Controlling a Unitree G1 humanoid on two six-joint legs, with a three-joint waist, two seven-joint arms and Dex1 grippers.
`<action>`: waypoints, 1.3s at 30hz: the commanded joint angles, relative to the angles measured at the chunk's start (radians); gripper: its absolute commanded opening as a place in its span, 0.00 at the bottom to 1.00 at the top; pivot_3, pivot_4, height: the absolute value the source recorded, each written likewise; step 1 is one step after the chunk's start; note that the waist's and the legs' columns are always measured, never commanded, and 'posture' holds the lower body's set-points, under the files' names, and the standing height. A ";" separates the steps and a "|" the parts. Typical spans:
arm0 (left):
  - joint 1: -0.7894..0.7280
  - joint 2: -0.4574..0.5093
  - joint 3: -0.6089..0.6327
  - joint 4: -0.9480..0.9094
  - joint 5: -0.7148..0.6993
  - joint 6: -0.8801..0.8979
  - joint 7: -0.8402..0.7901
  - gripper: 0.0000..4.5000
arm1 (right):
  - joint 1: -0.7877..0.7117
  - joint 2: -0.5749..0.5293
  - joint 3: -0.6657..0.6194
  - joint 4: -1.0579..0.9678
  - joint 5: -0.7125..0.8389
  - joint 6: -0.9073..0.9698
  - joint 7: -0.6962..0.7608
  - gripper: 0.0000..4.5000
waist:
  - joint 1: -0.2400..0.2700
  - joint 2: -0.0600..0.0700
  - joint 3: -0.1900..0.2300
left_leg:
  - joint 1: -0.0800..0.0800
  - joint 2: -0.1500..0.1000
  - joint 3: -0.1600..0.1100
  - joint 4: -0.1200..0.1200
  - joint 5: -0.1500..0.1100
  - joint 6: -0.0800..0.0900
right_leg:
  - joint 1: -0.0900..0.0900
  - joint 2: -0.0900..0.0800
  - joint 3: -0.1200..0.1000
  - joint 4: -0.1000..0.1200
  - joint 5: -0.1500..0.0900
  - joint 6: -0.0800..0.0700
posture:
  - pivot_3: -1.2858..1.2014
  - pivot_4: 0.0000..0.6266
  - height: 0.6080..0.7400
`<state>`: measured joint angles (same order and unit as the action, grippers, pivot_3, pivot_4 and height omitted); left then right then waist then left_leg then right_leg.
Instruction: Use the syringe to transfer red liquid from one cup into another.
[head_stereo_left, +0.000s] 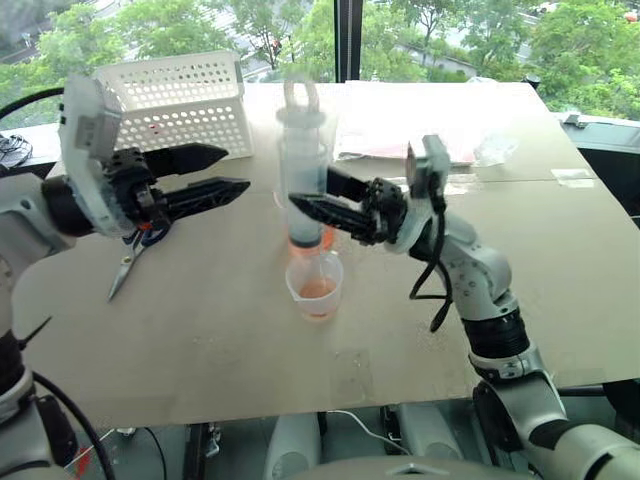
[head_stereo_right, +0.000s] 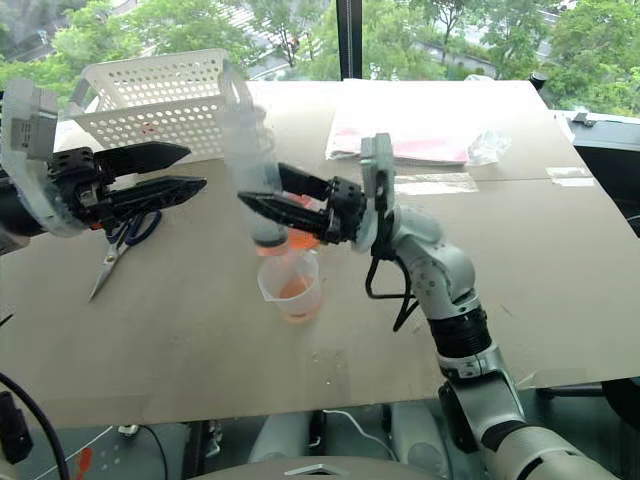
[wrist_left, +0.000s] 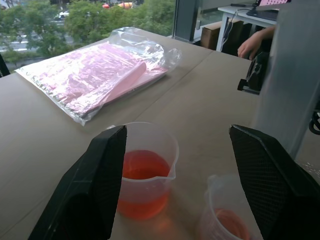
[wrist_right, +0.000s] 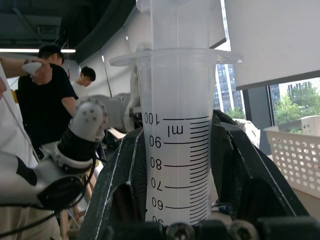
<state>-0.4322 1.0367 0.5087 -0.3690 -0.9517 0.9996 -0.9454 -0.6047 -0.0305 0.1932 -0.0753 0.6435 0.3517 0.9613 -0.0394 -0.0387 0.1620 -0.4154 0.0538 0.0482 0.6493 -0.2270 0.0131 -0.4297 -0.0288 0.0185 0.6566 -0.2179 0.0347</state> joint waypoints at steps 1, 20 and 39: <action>-0.024 0.032 0.012 -0.026 -0.037 -0.002 0.000 0.73 | 0.023 0.010 0.033 0.017 -0.047 -0.074 0.037 0.30 | 0.004 0.000 0.000 | 0.000 0.000 0.000 0.000 0.000 0.000 | 0.000 0.000 0.000 0.000 0.000 0.000 | 0.52 0.24 1.00; -0.257 0.015 -0.175 -0.036 -0.054 -0.005 0.113 0.73 | 0.056 -0.002 0.048 0.080 -0.125 -0.124 0.057 0.30 | 0.003 -0.001 0.000 | 0.000 -0.001 0.000 0.001 0.000 0.000 | 0.001 0.001 0.001 0.000 0.000 0.000 | 0.52 0.24 1.00; -0.192 0.050 -0.141 -0.007 -0.045 -0.029 0.068 0.73 | 0.034 0.008 0.020 0.077 -0.111 -0.077 0.036 0.30 | 0.005 -0.001 0.000 | 0.000 -0.001 0.000 0.001 0.000 0.000 | 0.001 0.000 0.000 -0.001 0.000 0.000 | 0.52 0.24 1.00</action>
<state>-0.6070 1.0852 0.3558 -0.3635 -1.0025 0.9949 -0.8814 -0.5489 -0.0219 0.2108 0.0285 0.5263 0.2818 0.9826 -0.0345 -0.0395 0.1620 -0.4158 0.0531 0.0482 0.6500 -0.2269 0.0128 -0.4291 -0.0282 0.0189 0.6560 -0.2179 0.0348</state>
